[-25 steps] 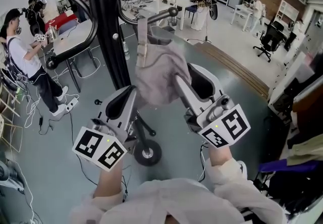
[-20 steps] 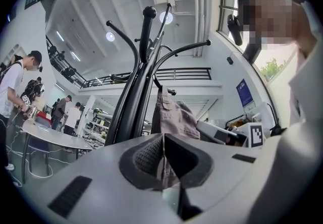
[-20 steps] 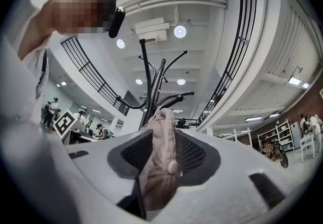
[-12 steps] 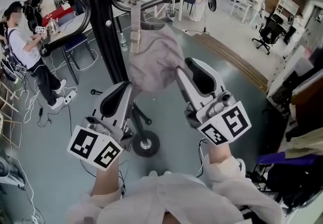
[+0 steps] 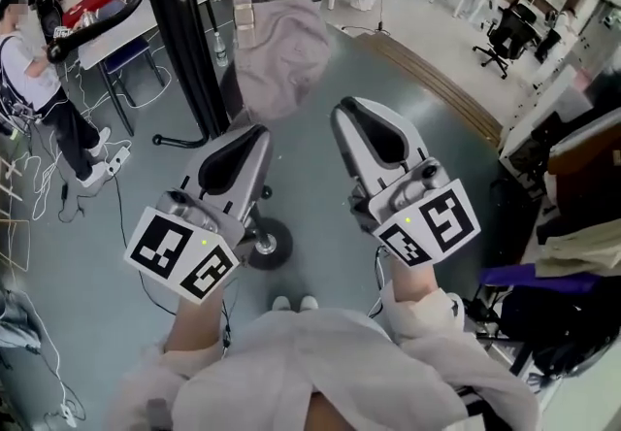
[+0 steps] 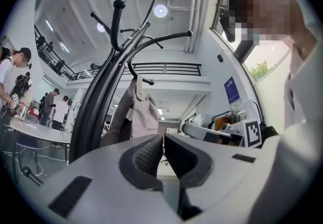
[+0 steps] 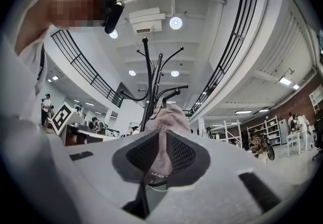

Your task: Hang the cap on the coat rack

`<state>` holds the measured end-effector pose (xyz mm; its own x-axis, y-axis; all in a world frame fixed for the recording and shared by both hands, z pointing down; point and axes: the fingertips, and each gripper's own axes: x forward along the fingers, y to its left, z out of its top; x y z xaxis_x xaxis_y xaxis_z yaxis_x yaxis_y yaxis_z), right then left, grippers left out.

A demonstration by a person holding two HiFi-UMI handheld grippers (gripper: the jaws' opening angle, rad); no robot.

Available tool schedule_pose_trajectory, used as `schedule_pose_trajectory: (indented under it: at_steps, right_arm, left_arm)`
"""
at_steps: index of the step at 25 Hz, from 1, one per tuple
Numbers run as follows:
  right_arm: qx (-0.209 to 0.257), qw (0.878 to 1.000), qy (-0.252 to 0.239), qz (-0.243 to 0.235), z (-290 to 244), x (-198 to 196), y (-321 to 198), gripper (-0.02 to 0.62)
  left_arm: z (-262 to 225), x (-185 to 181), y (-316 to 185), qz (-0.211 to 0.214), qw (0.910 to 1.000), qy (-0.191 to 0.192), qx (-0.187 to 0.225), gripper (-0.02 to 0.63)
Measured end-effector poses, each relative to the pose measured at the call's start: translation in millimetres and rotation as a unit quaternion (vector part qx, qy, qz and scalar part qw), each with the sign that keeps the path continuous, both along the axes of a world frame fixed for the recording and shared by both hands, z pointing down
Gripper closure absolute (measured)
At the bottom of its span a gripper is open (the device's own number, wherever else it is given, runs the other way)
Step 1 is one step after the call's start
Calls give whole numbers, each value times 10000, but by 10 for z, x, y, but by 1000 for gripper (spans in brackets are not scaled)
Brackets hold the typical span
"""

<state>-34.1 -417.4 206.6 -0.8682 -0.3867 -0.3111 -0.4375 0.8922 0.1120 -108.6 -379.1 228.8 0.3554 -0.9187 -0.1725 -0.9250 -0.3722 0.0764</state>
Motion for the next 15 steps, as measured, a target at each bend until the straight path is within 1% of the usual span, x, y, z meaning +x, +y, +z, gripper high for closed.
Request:
schedule_pose_trajectory:
  at_steps: [10, 15]
  right_arm:
    - [-120, 9995, 99, 292, 203, 164, 153, 580]
    - [-368, 9983, 221, 405, 419, 221, 142, 586]
  left_arm:
    - [233, 286, 3, 407, 9988, 78, -268, 588]
    - [384, 394, -20, 521, 9977, 56, -433, 588]
